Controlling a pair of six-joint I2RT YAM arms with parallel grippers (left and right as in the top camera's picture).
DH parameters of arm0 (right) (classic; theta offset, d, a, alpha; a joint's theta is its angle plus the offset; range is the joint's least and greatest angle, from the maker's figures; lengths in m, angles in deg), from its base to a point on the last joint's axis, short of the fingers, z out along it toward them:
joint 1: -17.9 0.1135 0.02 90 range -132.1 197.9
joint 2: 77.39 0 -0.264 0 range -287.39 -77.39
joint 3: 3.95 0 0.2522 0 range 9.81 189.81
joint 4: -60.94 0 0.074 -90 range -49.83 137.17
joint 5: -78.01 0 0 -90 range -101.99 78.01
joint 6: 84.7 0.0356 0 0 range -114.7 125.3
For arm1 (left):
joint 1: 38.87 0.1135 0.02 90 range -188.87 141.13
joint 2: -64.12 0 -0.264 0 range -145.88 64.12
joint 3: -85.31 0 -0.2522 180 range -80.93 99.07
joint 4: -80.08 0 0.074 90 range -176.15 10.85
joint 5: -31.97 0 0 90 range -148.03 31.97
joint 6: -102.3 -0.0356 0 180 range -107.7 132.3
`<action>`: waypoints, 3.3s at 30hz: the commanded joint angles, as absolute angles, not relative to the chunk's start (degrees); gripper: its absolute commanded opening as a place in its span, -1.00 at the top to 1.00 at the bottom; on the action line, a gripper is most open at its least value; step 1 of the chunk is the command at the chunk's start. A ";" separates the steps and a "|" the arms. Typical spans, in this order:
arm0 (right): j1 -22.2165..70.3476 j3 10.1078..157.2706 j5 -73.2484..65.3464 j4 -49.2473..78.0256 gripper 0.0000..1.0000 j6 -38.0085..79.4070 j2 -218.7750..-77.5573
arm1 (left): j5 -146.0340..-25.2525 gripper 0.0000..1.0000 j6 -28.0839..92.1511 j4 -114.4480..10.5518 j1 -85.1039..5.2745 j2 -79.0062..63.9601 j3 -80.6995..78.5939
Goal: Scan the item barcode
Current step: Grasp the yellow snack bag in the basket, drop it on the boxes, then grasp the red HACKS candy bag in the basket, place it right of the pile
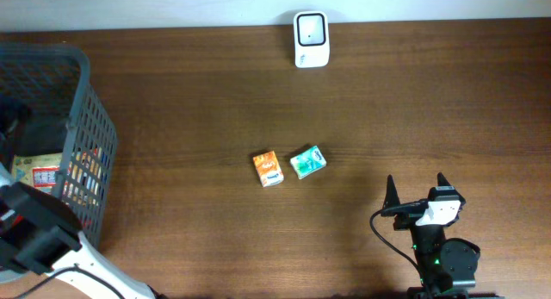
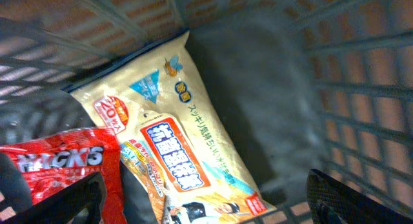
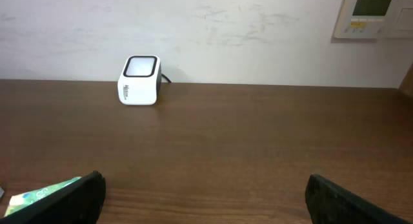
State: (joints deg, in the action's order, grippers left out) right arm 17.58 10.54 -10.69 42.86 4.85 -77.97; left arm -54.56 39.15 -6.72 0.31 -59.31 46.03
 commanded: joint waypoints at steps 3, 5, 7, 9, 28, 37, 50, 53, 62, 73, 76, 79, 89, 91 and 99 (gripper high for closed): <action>17.89 10.13 -11.02 42.66 -0.97 4.90 -77.60 | -55.24 -1.00 39.63 -4.77 -0.74 -67.09 45.68; 17.89 10.13 -11.02 42.66 -0.97 4.90 -77.60 | -55.24 -0.99 39.63 -4.38 -0.98 -67.58 45.63; 17.89 10.13 -11.02 42.66 -0.97 4.90 -77.60 | -55.22 -0.99 39.63 -4.09 -1.76 -67.66 45.55; 17.89 10.13 -11.02 42.64 -0.97 4.90 -77.60 | -55.20 -0.96 39.63 -4.25 -3.66 -68.71 45.26; 17.89 10.13 -11.02 42.64 -0.97 4.90 -77.60 | -51.94 -0.15 39.63 -7.61 -4.95 -70.94 36.50; 17.89 10.13 -11.02 42.64 -0.97 4.90 -77.60 | -54.34 1.00 39.61 2.81 -4.80 -70.63 50.68; 17.89 10.13 -11.02 42.64 -0.97 4.90 -77.60 | -66.13 1.00 35.37 10.55 -5.09 -46.26 71.97; 17.89 10.13 -11.02 42.64 -0.97 4.90 -77.60 | -72.42 1.00 35.34 9.50 -10.79 -38.22 71.97; 17.89 10.13 -11.02 42.66 -0.97 4.90 -77.60 | -65.75 1.00 35.39 8.85 -56.78 -46.44 71.36; 17.89 10.13 -11.02 42.66 -0.98 4.90 -77.60 | -61.62 -0.99 31.87 9.13 -69.08 -73.17 71.62; 17.89 10.13 -11.02 42.64 -0.97 4.90 -77.60 | -61.62 -0.99 31.48 10.57 -67.20 -71.31 78.64; 17.89 10.13 -11.02 42.64 -0.97 4.90 -77.60 | -60.38 -0.99 31.48 10.55 -59.23 -62.35 85.04; 17.89 10.13 -11.02 42.64 -0.97 4.90 -77.60 | -57.62 -0.98 36.07 10.55 -7.69 -50.59 70.00; 17.89 10.13 -11.02 42.64 -0.97 4.90 -77.60 | -54.58 -0.98 40.35 7.54 -2.07 -50.61 61.11; 17.89 10.13 -11.00 42.66 -0.97 4.90 -77.60 | -54.54 -0.98 43.04 -9.75 3.81 -50.61 27.75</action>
State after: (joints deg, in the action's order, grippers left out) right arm 17.58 10.54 -10.69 42.86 4.85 -77.97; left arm -55.02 40.87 -5.97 3.88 -50.90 35.01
